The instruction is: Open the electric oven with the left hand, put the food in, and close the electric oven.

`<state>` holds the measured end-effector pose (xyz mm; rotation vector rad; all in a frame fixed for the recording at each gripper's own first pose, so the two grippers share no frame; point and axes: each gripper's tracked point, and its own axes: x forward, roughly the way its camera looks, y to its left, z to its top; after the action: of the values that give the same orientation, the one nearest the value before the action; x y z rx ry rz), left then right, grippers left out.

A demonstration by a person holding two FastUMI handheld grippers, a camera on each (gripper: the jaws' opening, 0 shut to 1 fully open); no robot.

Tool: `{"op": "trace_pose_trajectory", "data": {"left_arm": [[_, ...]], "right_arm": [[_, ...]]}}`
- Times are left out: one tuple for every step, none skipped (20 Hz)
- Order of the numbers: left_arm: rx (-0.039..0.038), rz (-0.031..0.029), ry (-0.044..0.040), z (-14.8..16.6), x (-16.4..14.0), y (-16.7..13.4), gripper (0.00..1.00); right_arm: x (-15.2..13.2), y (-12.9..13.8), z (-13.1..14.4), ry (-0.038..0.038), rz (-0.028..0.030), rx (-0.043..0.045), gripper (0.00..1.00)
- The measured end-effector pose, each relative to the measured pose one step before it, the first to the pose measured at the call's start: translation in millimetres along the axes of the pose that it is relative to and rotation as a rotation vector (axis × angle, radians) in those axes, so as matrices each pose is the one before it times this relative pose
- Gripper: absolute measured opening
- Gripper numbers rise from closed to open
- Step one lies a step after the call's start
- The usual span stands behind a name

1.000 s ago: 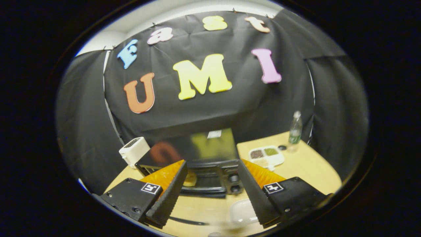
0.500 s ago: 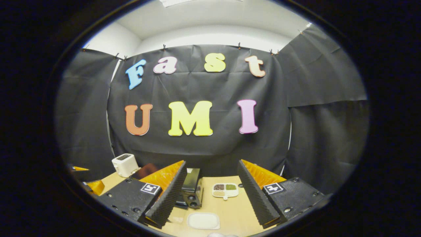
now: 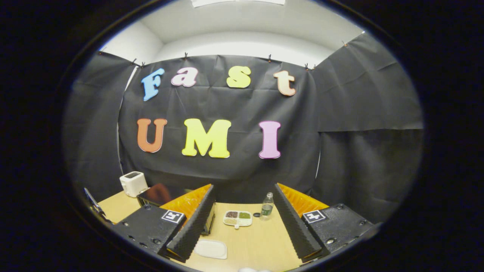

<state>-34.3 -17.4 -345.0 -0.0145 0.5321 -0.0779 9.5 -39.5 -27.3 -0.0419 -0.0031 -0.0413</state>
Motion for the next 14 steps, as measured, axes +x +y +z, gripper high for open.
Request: {"op": "trace_pose_trajectory", "data": {"left_arm": [[0.00992, 0.00148, 0.0137, -10.55, 7.45, -2.59, 0.96], [0.00144, -0.00009, 0.03132, -11.85, 7.81, -2.93, 0.96], [-0.00336, -0.004, 0.00835, -7.09, 7.31, -1.29, 0.96], [-0.00365, -0.00095, 0.0161, -5.81, 9.05, -1.95, 0.96], [0.0028, 0.00303, 0.01469, -4.74, 9.61, 0.78, 0.96], [0.0002, 0.00421, 0.00852, -3.6, 7.08, 1.56, 0.96], [-0.00186, 0.00276, 0.00554, -0.99, 6.07, -0.48, 0.97], [-0.00161, 0.00378, 0.00233, 1.26, 5.02, 0.76, 0.96], [0.00127, 0.00125, -0.00022, 1.09, 4.94, 0.93, 0.96], [0.00431, -0.00103, -0.00238, 2.37, 5.14, -1.01, 0.96], [0.00323, -0.00312, 0.00766, -1.46, 3.82, -1.48, 0.96], [0.00334, -0.00087, 0.01082, -2.26, 4.44, -0.53, 0.96], [0.00026, -0.00219, 0.00607, -0.58, 3.33, -0.81, 0.96], [-0.00407, 0.00056, 0.00535, -0.98, 2.58, 0.35, 0.96]], "right_arm": [[0.92, -4.46, -4.94, 0.01522, -0.00107, -0.00389, 0.97], [0.81, -2.75, -4.78, 0.01862, -0.00235, -0.00275, 0.97], [-0.72, -2.48, -4.93, 0.01361, 0.00083, -0.0021, 0.97], [-0.44, -1.62, 0.95, 0.0001, 0.00405, 0.00803, 0.98], [-0.95, -2.82, 4.21, -0.00932, -0.0065, 0.00781, 0.98], [-0.28, -4.83, 1.97, -0.00678, -0.00635, 0.00019, 0.97], [-0.94, -0.88, 3.64, -0.00449, -0.0012, 0.00018, 0.97], [0.42, -0.52, 1.99, -0.00634, 0.00006, -0.0001, 0.97], [0.27, -1.15, 4.62, -0.01082, -0.00341, -0.00018, 0.98], [0.53, -2.16, 3.96, -0.01074, -0.00249, 0.00131, 0.97], [1.12, -0.56, 2.57, -0.00631, -0.00143, 0.0054, 0.97], [0.92, 1.14, 0.89, -0.00226, 0.00265, 0.01015, 0.97], [2.27, 0.38, 0.14, 0.00465, 0.00033, 0.00633, 0.97], [0.52, -0.87, 0.7, -0.00142, -0.00002, 0.00172, 0.97]]}}
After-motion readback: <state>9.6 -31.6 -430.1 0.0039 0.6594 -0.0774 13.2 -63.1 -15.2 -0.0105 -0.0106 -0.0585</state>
